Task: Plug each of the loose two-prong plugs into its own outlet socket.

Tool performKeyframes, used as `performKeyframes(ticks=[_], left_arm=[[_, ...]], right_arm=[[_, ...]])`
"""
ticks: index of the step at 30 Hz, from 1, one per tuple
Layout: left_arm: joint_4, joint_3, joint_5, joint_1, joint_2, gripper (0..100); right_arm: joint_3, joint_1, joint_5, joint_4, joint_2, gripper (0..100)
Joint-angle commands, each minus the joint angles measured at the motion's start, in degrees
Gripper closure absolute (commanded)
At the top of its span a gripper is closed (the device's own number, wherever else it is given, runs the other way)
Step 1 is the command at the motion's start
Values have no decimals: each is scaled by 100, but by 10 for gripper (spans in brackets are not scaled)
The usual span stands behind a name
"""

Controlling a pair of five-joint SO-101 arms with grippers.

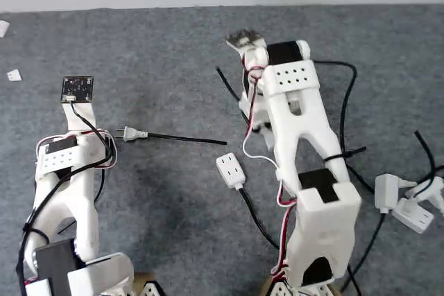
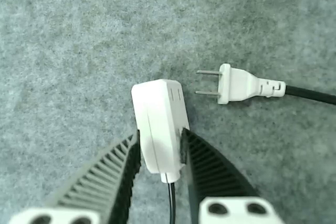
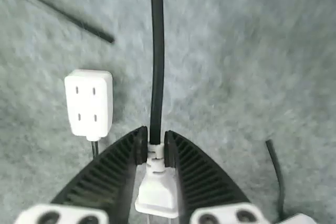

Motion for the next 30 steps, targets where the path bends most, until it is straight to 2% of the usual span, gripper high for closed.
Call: performKeyframes(ticks=[1, 6, 9, 12, 17, 24, 30], left_arm=[[18, -233, -70, -26, -62, 887], [18, -233, -70, 62, -44, 887], [18, -233, -70, 62, -35, 887], [18, -233, -70, 62, -35, 886], [26, -233, -70, 62, -35, 886], [35, -233, -70, 62, -35, 886], [35, -233, -79, 62, -35, 886]], right_arm=[[1442, 242, -88, -963, -804, 989], [3516, 558, -62, -2580, -1464, 987], [4114, 857, -9, -3248, -1332, 983], [4105, 1042, 404, -3257, -998, 962], [3613, 954, 642, -2835, -760, 885], [3631, 857, 870, -2580, -1059, 880], [4466, 857, 1046, -2941, -1763, 879]])
